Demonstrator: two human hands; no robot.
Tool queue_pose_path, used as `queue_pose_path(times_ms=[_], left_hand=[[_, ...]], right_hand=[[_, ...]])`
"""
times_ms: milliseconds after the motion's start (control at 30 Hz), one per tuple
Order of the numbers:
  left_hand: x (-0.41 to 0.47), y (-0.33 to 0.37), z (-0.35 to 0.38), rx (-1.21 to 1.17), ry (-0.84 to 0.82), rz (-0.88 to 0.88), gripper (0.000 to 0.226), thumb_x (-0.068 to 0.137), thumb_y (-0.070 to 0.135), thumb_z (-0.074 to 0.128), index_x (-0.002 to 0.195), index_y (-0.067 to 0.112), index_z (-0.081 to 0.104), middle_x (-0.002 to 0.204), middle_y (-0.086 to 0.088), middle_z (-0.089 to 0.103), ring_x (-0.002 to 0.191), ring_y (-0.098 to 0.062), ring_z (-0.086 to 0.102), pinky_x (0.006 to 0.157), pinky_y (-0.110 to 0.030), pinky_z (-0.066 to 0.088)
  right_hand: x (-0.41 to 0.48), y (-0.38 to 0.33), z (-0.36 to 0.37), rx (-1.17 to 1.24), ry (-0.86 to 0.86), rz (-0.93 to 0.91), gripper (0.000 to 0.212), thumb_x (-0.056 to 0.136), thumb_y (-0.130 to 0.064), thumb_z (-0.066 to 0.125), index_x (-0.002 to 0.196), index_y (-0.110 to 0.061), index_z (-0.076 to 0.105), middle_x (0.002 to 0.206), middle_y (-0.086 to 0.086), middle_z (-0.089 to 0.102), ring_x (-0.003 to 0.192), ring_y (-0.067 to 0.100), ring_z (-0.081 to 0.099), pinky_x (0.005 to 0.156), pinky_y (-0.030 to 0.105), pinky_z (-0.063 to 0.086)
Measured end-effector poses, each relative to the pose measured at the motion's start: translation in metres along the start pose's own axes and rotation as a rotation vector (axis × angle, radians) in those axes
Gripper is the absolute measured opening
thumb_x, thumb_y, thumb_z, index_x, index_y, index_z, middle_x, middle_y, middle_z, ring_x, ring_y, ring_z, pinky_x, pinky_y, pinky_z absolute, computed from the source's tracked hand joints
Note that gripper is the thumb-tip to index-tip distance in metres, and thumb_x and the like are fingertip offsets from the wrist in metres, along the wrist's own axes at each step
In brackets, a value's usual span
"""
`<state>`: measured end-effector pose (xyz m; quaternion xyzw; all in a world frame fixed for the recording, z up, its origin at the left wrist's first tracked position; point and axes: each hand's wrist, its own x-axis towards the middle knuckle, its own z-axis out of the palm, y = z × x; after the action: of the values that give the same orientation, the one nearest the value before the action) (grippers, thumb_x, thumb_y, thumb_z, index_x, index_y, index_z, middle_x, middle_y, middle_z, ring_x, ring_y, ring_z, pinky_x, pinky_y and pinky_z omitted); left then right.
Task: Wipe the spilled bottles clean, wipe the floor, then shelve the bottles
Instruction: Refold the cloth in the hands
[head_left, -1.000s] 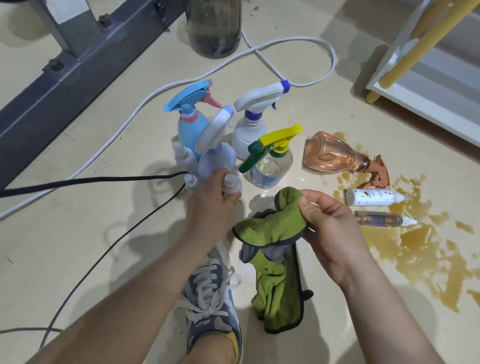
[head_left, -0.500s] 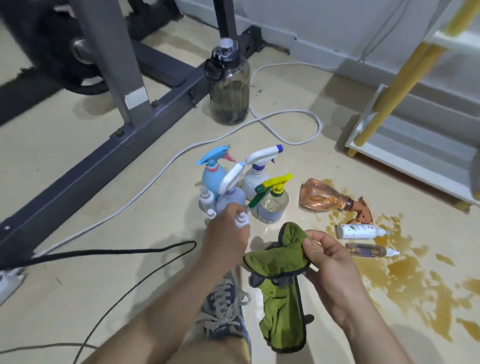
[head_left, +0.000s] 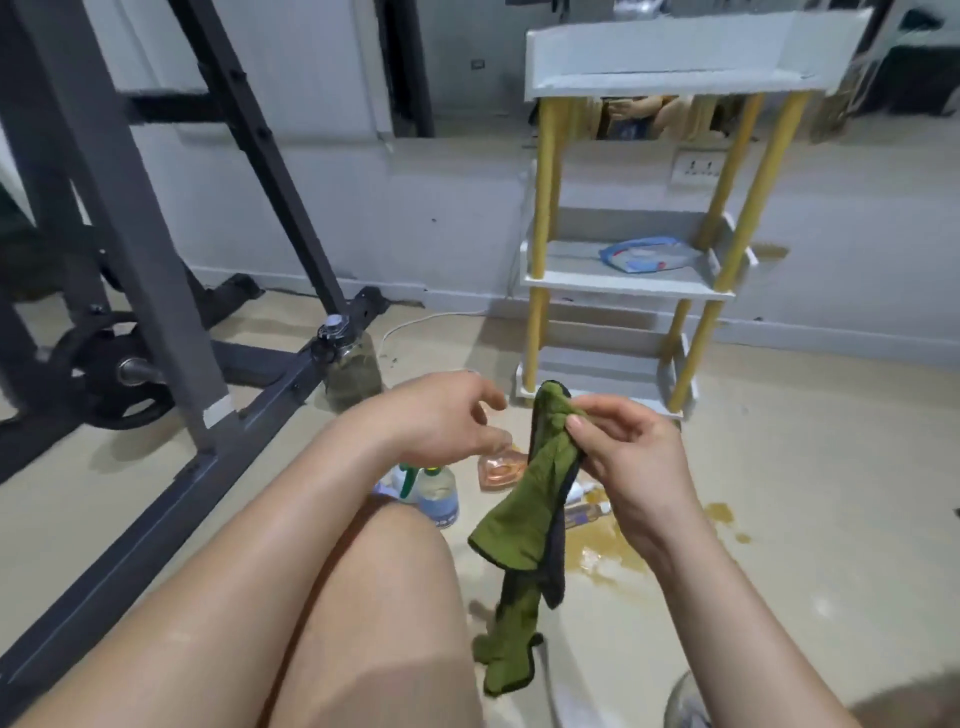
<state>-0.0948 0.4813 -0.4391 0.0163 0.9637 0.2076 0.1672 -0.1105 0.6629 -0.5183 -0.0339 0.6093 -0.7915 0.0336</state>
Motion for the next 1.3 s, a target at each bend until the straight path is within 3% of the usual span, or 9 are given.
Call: queue_pose_path(times_ms=[100, 200, 400, 500, 733, 867, 1033, 1167, 1300], left_hand=[[-0.003, 0.055, 0.020, -0.082, 0.076, 0.151, 0.040, 0.093, 0.038, 0.060, 0.131, 0.026, 0.054, 0.116, 0.004, 0.065, 0.103, -0.015, 0.063, 0.093, -0.031, 0.049], [0.017, 0.094, 0.054, -0.552, 0.125, 0.206, 0.010, 0.094, 0.025, 0.061, 0.099, 0.017, 0.066, 0.084, 0.000, 0.068, 0.076, -0.016, 0.063, 0.078, -0.034, 0.053], [0.064, 0.135, 0.113, -0.963, 0.156, 0.043, 0.030, 0.097, 0.018, 0.055, 0.072, 0.015, 0.071, 0.072, -0.003, 0.071, 0.068, -0.017, 0.062, 0.065, -0.026, 0.048], [0.090, 0.135, 0.139, -0.986, 0.163, -0.076, 0.018, 0.090, 0.013, 0.058, 0.077, 0.019, 0.069, 0.075, -0.007, 0.070, 0.068, -0.019, 0.061, 0.066, -0.027, 0.047], [0.168, 0.081, 0.194, -0.897, -0.038, -0.163, 0.015, 0.089, 0.008, 0.064, 0.079, 0.018, 0.071, 0.096, -0.002, 0.071, 0.077, -0.014, 0.064, 0.070, -0.025, 0.050], [0.210, 0.043, 0.235, -0.664, -0.210, -0.140, 0.005, 0.089, 0.019, 0.067, 0.087, 0.015, 0.071, 0.081, 0.009, 0.064, 0.073, -0.003, 0.055, 0.062, -0.015, 0.042], [0.251, -0.016, 0.297, -0.358, -0.199, -0.275, 0.016, 0.090, 0.020, 0.054, 0.087, 0.014, 0.069, 0.083, 0.000, 0.069, 0.077, -0.015, 0.062, 0.070, -0.028, 0.050], [0.303, -0.057, 0.322, -0.063, 0.013, -0.252, 0.012, 0.084, 0.028, 0.060, 0.086, 0.018, 0.065, 0.092, 0.004, 0.062, 0.088, -0.017, 0.057, 0.070, -0.029, 0.047], [0.342, -0.064, 0.348, 0.248, 0.061, -0.051, 0.025, 0.089, 0.036, 0.058, 0.103, 0.015, 0.061, 0.097, -0.005, 0.061, 0.096, -0.025, 0.055, 0.068, -0.031, 0.040]], right_hand=[[-0.013, -0.026, -0.022, 0.236, 0.041, 0.036, 0.015, 0.089, 0.007, 0.059, 0.093, -0.005, 0.066, 0.071, 0.007, 0.072, 0.060, 0.018, 0.066, 0.058, 0.029, 0.055], [-0.015, -0.044, -0.047, 0.401, 0.142, 0.069, 0.011, 0.092, 0.005, 0.058, 0.095, -0.004, 0.064, 0.071, 0.010, 0.072, 0.058, 0.021, 0.067, 0.056, 0.029, 0.058], [0.005, -0.027, -0.122, -0.195, 0.365, -0.054, 0.017, 0.091, -0.004, 0.064, 0.085, -0.019, 0.070, 0.079, 0.005, 0.072, 0.072, 0.025, 0.067, 0.072, 0.041, 0.056], [0.020, -0.008, -0.164, -0.367, 0.285, 0.095, 0.022, 0.094, -0.008, 0.059, 0.082, -0.020, 0.074, 0.086, 0.006, 0.074, 0.078, 0.026, 0.067, 0.075, 0.035, 0.054], [0.052, 0.037, -0.212, -0.567, -0.280, 0.533, 0.014, 0.082, -0.024, 0.079, 0.088, -0.011, 0.079, 0.089, 0.012, 0.076, 0.075, 0.019, 0.068, 0.079, 0.038, 0.057], [0.071, 0.082, -0.224, -0.721, -0.343, 0.646, 0.010, 0.081, -0.013, 0.077, 0.074, -0.021, 0.077, 0.058, -0.001, 0.065, 0.050, 0.012, 0.055, 0.055, 0.025, 0.045], [0.072, 0.153, -0.219, -0.459, -0.107, 0.681, 0.010, 0.086, -0.006, 0.072, 0.076, -0.008, 0.074, 0.077, 0.025, 0.067, 0.048, 0.019, 0.049, 0.047, 0.023, 0.038], [0.065, 0.204, -0.202, -0.377, 0.104, 0.647, 0.004, 0.082, -0.013, 0.078, 0.081, -0.016, 0.077, 0.105, -0.008, 0.072, 0.099, 0.017, 0.067, 0.081, 0.037, 0.056], [0.066, 0.230, -0.192, -0.091, 0.364, 0.702, 0.014, 0.095, -0.012, 0.060, 0.091, -0.006, 0.072, 0.090, 0.024, 0.071, 0.068, 0.030, 0.067, 0.059, 0.039, 0.055]])
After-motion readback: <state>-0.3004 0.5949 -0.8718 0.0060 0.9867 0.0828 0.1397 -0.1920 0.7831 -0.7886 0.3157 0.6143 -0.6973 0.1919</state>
